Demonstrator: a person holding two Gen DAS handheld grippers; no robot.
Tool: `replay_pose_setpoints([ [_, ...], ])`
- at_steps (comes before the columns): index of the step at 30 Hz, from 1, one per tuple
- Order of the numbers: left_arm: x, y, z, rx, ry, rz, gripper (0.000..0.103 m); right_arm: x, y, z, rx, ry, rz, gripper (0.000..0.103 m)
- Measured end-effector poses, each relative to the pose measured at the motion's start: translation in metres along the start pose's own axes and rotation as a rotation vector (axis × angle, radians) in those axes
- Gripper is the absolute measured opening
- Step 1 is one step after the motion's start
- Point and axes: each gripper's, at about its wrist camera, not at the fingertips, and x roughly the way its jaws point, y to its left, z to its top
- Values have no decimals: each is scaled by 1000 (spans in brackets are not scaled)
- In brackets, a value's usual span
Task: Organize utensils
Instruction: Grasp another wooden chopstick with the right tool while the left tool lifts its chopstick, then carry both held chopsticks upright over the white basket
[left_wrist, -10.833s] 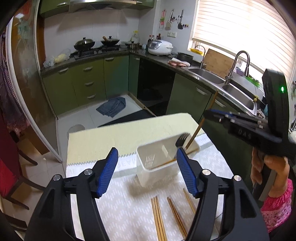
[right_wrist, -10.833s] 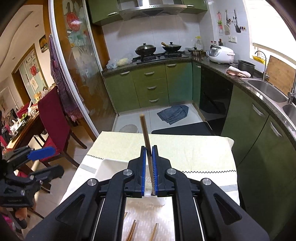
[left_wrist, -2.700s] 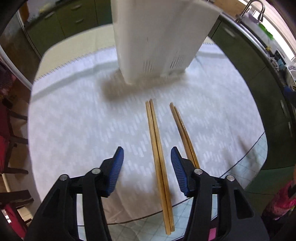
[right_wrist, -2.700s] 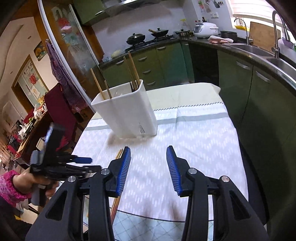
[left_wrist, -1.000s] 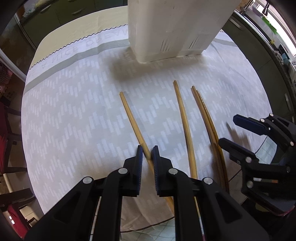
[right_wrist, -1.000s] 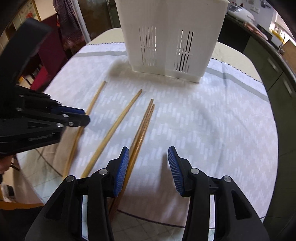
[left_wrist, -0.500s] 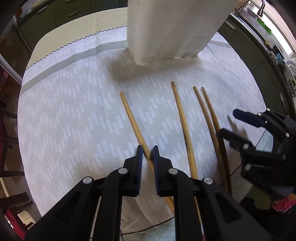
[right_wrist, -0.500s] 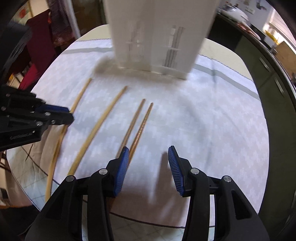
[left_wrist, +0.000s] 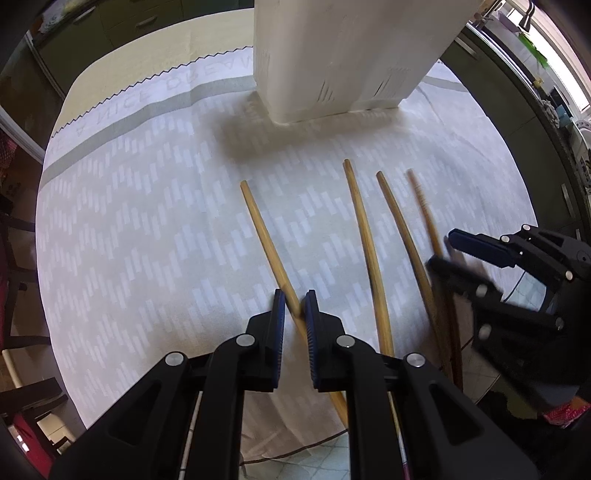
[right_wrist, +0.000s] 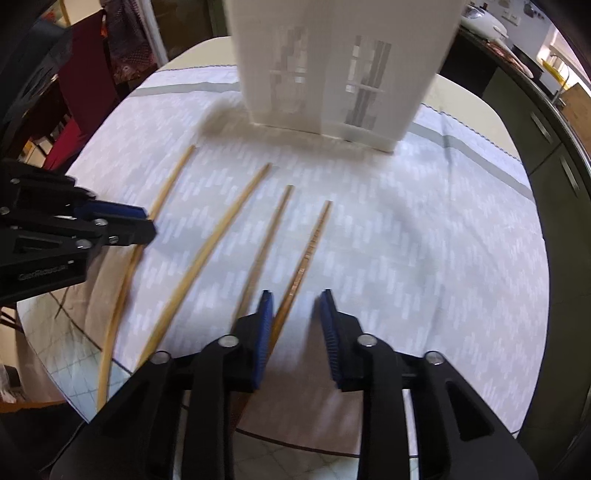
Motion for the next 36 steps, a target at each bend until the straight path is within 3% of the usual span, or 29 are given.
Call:
replay_pose_setpoints([
  [11,8,-4,23,-27,22,-11,9,8,-4,20,18,29,72,7],
  [19,12,-10,44,-29,9,-16,6,-12,-33,16,83,-26,144,7],
  [30,-23,-25,41,30,-116,-8,6,-65,-61,-2,154,-161,194,7],
  [36,-64,-26,23,52,-231,-7,6,-96,-64,-5,177,-253,218,7],
])
